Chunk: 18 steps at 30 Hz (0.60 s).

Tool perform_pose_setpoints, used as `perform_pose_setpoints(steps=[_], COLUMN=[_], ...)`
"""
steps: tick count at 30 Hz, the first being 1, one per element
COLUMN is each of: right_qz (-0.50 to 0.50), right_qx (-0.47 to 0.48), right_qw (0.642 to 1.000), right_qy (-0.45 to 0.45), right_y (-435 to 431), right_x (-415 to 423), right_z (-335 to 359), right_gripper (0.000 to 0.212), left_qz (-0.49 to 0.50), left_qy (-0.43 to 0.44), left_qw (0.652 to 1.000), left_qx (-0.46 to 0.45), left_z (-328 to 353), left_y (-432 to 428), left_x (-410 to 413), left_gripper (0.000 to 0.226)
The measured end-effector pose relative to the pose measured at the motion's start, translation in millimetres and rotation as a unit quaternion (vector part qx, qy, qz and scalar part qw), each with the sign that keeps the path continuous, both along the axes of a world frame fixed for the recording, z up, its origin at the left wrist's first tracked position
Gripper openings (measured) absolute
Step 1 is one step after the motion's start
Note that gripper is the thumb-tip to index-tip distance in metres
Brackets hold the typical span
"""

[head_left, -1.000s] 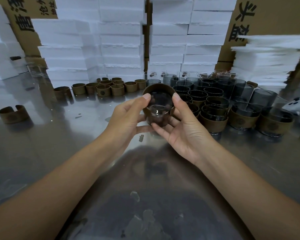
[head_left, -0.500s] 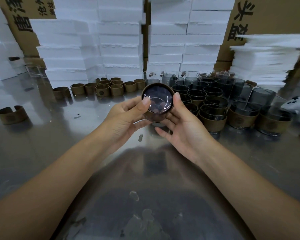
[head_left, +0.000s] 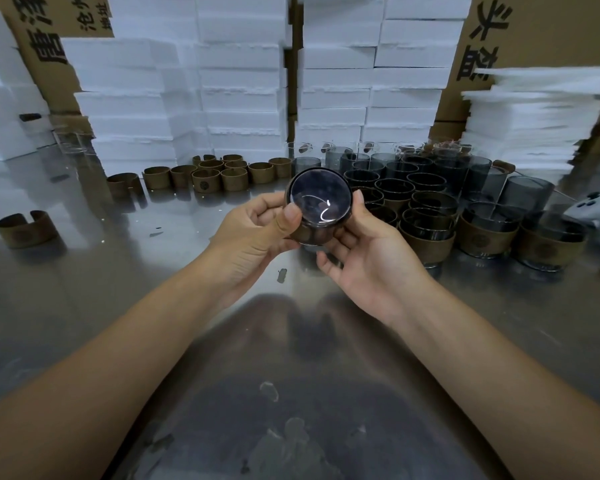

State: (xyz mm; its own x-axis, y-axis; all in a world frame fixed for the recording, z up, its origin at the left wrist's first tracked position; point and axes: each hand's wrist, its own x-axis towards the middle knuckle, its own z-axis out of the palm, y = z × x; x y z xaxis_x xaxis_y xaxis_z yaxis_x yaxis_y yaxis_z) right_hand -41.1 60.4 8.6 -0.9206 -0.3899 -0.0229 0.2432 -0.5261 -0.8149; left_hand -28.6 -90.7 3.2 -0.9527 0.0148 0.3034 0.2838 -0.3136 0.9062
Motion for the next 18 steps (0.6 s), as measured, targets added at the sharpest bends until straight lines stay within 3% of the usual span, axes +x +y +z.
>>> perform_pose_setpoints(steps=[10,14,18], right_qz=[-0.007,0.015,0.053], right_qx=[0.042,0.097,0.09], right_qw=[0.999,0.995,0.994], right_qy=[0.008,-0.012,-0.043], right_y=[-1,-3,0], right_x=[1,1,-1], right_z=[-1,-2,-1], right_gripper=[0.031,0.04,0.055], left_qz=[-0.005,0.0,0.0], left_qy=[0.003,0.002,0.009], left_qw=[1.0,1.0,0.995], left_qx=[-0.004,-0.014,-0.1], left_z=[3,8,6], left_y=[-3,-7,-11], left_x=[1,2,1], left_gripper=[0.079,0.095,0.079])
